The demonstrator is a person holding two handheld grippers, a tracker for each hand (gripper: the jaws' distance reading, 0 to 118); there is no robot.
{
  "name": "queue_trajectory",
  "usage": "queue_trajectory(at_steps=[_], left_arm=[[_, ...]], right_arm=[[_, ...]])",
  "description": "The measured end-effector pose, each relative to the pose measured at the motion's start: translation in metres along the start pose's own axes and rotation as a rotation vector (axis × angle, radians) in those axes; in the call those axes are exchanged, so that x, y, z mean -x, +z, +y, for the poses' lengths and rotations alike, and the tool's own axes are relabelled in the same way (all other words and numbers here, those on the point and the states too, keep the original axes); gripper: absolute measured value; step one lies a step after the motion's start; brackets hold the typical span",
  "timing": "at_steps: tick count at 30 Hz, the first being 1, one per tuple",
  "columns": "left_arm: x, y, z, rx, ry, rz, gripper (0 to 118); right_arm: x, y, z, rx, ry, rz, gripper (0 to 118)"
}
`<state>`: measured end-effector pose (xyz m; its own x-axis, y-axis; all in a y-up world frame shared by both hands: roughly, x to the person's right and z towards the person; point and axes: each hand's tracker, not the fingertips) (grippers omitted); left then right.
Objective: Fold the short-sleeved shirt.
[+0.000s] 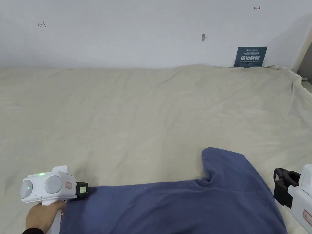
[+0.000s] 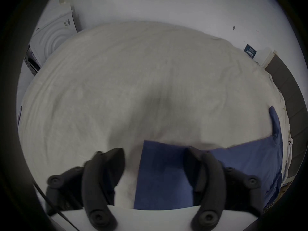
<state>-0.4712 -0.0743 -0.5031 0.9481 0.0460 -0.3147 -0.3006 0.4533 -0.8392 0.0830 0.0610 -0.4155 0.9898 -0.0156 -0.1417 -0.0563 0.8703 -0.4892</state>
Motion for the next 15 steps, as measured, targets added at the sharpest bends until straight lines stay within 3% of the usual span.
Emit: queue_trajectory(at_steps=[2, 3, 5, 9, 10, 11, 12, 13, 14, 15], left_arm=[[-0.006, 0.008, -0.006, -0.052, -0.067, 0.042, 62], [-0.009, 0.009, -0.006, -0.059, -0.077, 0.036, 50], [-0.012, 0.016, -0.007, -0.083, -0.109, -0.01, 8], [-0.013, 0.035, -0.01, -0.116, -0.094, -0.064, 3], [-0.012, 0.046, -0.011, -0.15, -0.078, -0.085, 3], [-0.011, 0.057, -0.012, -0.185, -0.074, -0.107, 3], [-0.01, 0.067, -0.012, -0.205, -0.072, -0.122, 3], [-0.004, 0.071, -0.009, -0.222, -0.075, -0.136, 3], [-0.001, 0.08, -0.008, -0.241, -0.082, -0.144, 3], [0.0, 0.087, -0.008, -0.251, -0.085, -0.147, 3]], right_arm=[[-0.003, -0.007, 0.0, 0.017, -0.009, 0.005, 0], [-0.005, -0.01, 0.0, 0.025, -0.012, 0.008, 0], [-0.01, -0.024, 0.001, 0.048, -0.017, 0.014, 0], [-0.024, -0.063, 0.008, 0.124, -0.059, 0.019, 4], [-0.029, -0.077, 0.01, 0.162, -0.079, 0.024, 15], [-0.035, -0.094, 0.013, 0.198, -0.063, 0.024, 34], [-0.039, -0.108, 0.015, 0.229, -0.059, 0.03, 66], [-0.041, -0.124, 0.015, 0.26, -0.051, 0.025, 85], [-0.042, -0.139, 0.015, 0.295, -0.027, 0.014, 96], [-0.045, -0.155, 0.014, 0.327, -0.014, 0.014, 98]])
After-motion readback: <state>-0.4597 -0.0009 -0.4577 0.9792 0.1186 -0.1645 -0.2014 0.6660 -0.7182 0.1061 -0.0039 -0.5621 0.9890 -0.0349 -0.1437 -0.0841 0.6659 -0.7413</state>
